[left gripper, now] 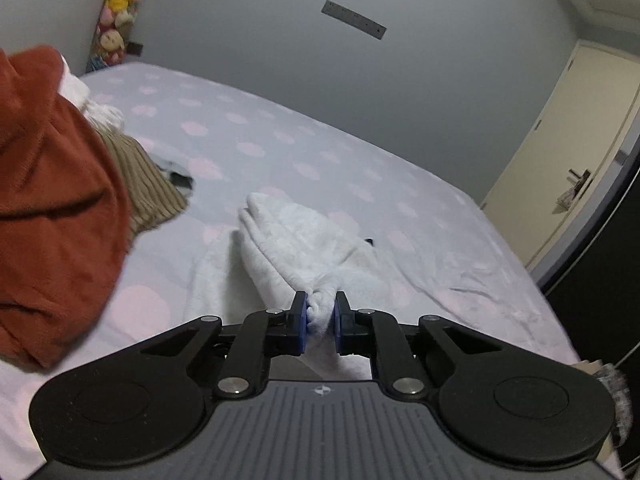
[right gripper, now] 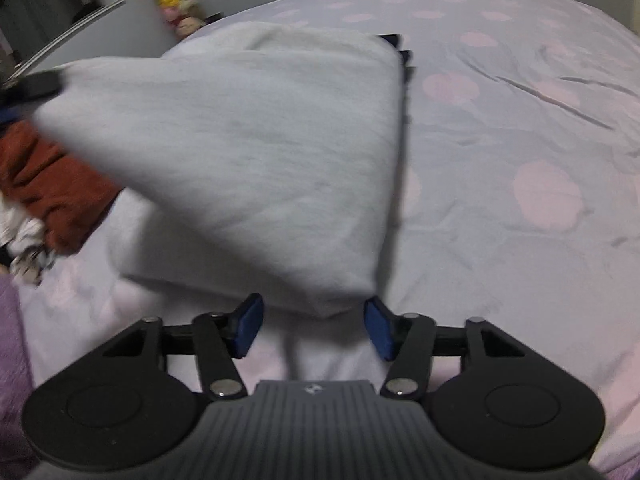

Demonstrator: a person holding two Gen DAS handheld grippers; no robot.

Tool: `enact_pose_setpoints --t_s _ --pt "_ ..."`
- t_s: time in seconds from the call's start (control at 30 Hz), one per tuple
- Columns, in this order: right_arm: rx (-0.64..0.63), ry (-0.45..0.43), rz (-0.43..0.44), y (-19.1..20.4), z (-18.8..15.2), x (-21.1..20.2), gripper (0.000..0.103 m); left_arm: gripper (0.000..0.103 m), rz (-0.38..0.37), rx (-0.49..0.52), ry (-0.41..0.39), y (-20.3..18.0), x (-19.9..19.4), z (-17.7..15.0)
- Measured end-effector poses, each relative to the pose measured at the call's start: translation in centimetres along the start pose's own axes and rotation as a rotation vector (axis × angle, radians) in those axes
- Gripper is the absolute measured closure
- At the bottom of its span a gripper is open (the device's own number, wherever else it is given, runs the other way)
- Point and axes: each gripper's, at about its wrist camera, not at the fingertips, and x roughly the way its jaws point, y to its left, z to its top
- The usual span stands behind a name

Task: Fold clothes

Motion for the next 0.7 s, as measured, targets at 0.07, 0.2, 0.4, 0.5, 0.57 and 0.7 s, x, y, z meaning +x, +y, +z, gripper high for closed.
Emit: enact_pose_setpoints --t_s 0.07,0.2,0.4,0.5,0.57,0.7 --pt "0.012 -0.009 -0.050 -0.4 0.0 0.3 0.089 0.093 0.032 -0.024 0.021 1.5 0.6 -1.0" --pt "0.042 -0.028 -0.041 -1.8 -0.2 -0.1 0.094 0.093 0.089 -0.092 0.083 4.7 2.6 -3.5" --pt "0.042 0.002 -0.051 -2.2 -0.7 0.7 0.096 0.093 0.161 -0.172 0.166 8.6 5.2 -6.7" --pt "0.043 0.010 -0.053 -2.3 -1.0 0.4 0.096 0.091 0.169 -0.175 0.181 9.0 5.7 -7.2" --pt "0.038 0.015 -0.059 -2.2 -1.1 0.3 0.096 0.088 0.174 -0.176 0.183 9.0 5.7 -7.2" --pt "0.046 0.023 -0.134 -3.1 -1.6 -0.6 0.103 0.073 0.217 -0.155 0.179 8.8 4.4 -7.1"
